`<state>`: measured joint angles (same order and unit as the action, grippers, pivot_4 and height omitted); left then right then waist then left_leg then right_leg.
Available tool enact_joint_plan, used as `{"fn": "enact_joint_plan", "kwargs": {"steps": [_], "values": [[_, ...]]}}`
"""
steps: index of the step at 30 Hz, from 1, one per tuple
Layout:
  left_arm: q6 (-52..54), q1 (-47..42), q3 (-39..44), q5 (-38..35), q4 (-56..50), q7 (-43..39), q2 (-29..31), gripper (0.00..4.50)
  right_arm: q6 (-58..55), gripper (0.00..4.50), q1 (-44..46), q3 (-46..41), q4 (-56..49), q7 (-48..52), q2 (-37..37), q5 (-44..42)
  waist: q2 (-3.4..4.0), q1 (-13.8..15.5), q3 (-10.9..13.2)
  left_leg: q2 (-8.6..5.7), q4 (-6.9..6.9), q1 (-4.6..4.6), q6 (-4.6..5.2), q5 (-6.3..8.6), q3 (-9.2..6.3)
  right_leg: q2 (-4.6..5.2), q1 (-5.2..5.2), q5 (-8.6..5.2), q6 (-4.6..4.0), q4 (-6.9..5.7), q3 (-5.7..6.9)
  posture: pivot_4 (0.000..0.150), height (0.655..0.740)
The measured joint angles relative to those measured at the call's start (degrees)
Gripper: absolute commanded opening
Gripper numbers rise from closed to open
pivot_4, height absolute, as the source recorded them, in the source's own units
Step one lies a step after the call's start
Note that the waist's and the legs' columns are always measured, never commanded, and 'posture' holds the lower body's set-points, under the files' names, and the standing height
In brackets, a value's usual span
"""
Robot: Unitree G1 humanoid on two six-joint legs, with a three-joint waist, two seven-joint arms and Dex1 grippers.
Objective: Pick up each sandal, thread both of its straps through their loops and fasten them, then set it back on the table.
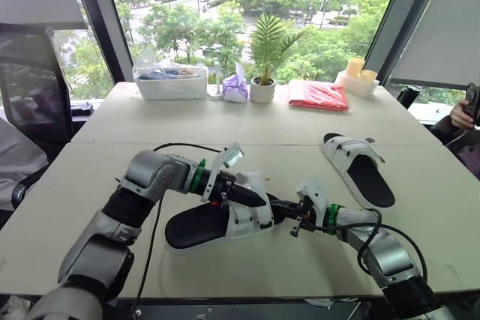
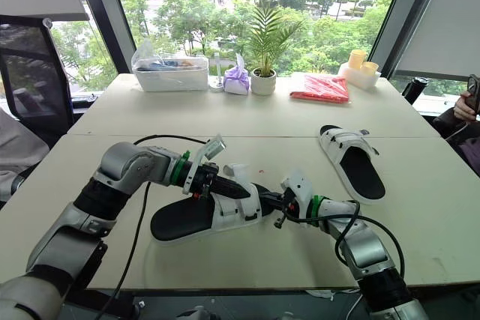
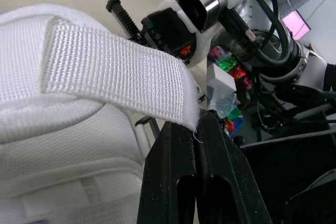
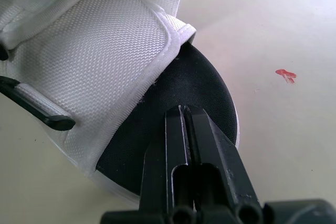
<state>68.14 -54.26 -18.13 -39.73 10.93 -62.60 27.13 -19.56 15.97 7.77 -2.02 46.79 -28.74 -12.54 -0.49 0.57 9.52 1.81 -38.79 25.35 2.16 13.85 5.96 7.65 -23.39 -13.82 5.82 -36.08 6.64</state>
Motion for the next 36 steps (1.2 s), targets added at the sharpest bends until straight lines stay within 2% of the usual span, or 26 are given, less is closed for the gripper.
{"fn": "enact_joint_plan", "kwargs": {"steps": [18, 25, 36], "values": [[-1.7, 1.1, 1.0, 3.2, 1.2, -1.9, -0.4, 0.03, 0.1, 0.0, -0.5, 0.0, -0.6, -0.5, 0.0, 0.1, 0.0, 0.0, 0.0, 0.0, 0.02, 0.01, 0.02, 0.02, 0.0, 0.01, 0.0, 0.0, 0.01, 0.02, 0.0, 0.15, 0.74], [-3.3, 1.8, 0.9, 4.6, 1.2, -1.2, -2.7, 0.03, 0.1, 0.0, -0.9, 0.0, -1.2, -1.1, 0.0, 0.1, 0.0, 0.1, 0.0, 0.0, 0.02, 0.01, 0.03, 0.02, 0.0, 0.01, 0.0, 0.0, 0.01, 0.03, 0.0, 0.15, 0.74], [3.0, 1.8, 5.0, 2.1, 1.4, 1.3, -5.3, 0.03, 0.1, 0.0, -1.2, 0.1, -1.5, -1.5, 0.0, 0.1, 0.0, 0.1, 0.0, -0.01, 0.04, 0.01, 0.04, 0.03, -0.01, 0.01, -0.01, 0.04, 0.08, 0.03, 0.01, 0.15, 0.74]]}}
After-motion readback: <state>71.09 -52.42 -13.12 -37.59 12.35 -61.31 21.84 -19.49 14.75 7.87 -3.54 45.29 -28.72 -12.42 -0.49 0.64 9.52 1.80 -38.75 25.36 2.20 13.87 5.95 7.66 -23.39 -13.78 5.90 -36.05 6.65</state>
